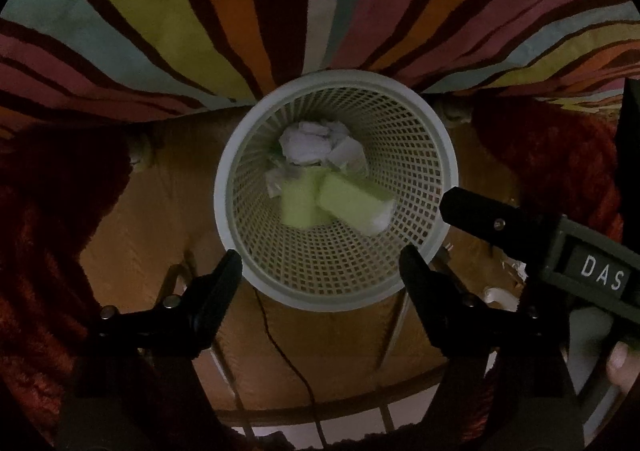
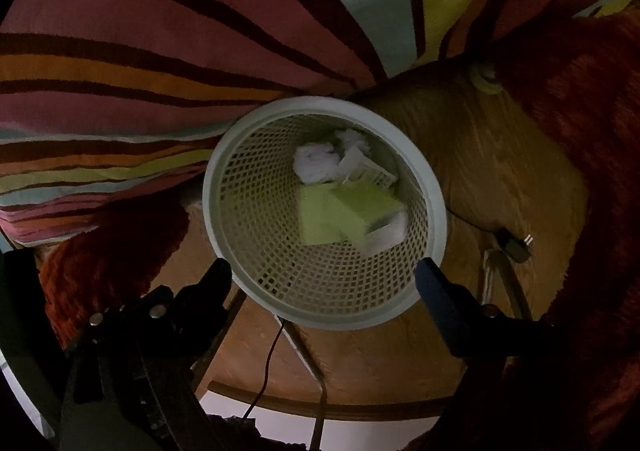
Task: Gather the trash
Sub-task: 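Open both grippers to drop the green boxes into the wastebasket, then move both open grippers back toward the white box and packet on the bed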
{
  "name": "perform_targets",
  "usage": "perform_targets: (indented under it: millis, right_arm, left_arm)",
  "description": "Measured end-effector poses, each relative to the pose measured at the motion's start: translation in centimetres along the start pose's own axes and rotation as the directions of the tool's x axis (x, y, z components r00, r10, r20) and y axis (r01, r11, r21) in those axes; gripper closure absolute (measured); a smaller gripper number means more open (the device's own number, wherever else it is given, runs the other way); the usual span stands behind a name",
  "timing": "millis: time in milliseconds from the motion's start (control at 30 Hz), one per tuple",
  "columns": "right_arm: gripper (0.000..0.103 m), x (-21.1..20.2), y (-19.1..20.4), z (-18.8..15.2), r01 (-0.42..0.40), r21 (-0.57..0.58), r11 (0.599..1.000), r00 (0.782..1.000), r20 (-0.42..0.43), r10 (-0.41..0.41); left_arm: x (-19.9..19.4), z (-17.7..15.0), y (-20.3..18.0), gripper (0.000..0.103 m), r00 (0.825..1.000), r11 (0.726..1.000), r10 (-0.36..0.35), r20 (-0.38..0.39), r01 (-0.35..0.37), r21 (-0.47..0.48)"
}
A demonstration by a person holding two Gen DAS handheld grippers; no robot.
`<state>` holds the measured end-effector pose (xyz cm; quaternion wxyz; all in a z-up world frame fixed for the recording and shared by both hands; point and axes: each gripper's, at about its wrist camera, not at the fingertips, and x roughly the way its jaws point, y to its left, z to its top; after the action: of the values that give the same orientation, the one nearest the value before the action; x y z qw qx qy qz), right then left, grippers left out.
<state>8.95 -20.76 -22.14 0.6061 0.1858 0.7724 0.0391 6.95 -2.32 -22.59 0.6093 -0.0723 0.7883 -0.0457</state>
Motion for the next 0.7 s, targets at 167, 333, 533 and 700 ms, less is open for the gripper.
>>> perform_targets:
  millis: [167, 333, 533, 700]
  right_arm:
    - [0.014, -0.3, -0.2, -0.1, -0.007, 0.008, 1.0, 1.0, 0.015, 0.006]
    - [0.014, -1.5, -0.1, -0.7, -0.022, 0.002, 1.0, 0.998, 0.054, 0.022]
    - [0.014, -4.7, 0.9, -1.9, -0.057, -0.062, 0.996, 0.987, 0.146, 0.065]
    - [0.014, -9.5, 2.8, -3.3, -0.07, -0.186, 0.98, 0.946, 0.3, 0.124]
  left_arm:
    - [-0.8, -0.2, 0.4, 0.024, 1.0, 1.0, -0.002, 0.027, 0.003, -0.021]
    - [-2.1, -0.6, 0.6, 0.024, 0.997, 1.0, -0.007, 0.075, 0.009, -0.025]
    - [-5.6, -1.8, 0.2, 0.024, 0.979, 1.0, -0.024, 0.202, 0.021, 0.016]
    - [-9.5, -3.1, -0.6, 0.024, 0.936, 0.997, -0.033, 0.349, 0.006, 0.078]
